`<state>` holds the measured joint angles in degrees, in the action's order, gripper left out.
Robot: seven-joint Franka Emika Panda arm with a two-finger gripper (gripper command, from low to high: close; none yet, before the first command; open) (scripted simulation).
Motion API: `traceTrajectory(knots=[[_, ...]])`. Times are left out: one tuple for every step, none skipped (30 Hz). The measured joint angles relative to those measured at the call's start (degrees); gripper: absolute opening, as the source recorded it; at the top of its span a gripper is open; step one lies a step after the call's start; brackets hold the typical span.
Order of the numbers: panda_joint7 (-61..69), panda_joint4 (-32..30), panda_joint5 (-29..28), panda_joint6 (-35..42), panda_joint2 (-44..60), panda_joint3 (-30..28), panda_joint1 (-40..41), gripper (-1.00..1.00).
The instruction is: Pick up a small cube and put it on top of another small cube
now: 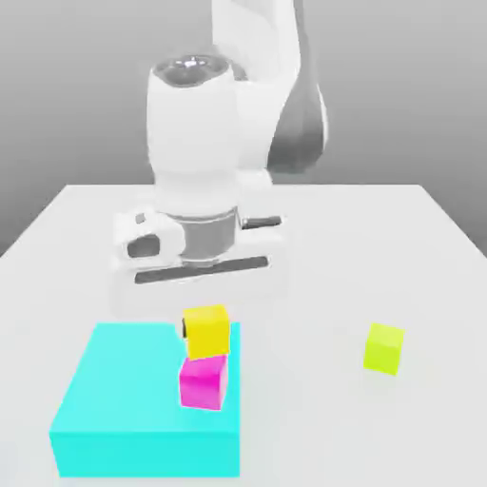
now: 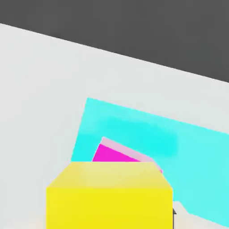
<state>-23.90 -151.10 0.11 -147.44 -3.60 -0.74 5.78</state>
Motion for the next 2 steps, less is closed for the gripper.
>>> traceTrajectory(knots=[[0.0,0.0,0.0,0.0,0.0,0.0,0.0,1.0],[0.0,0.0,0.0,0.0,0.0,0.0,0.0,1.0]])
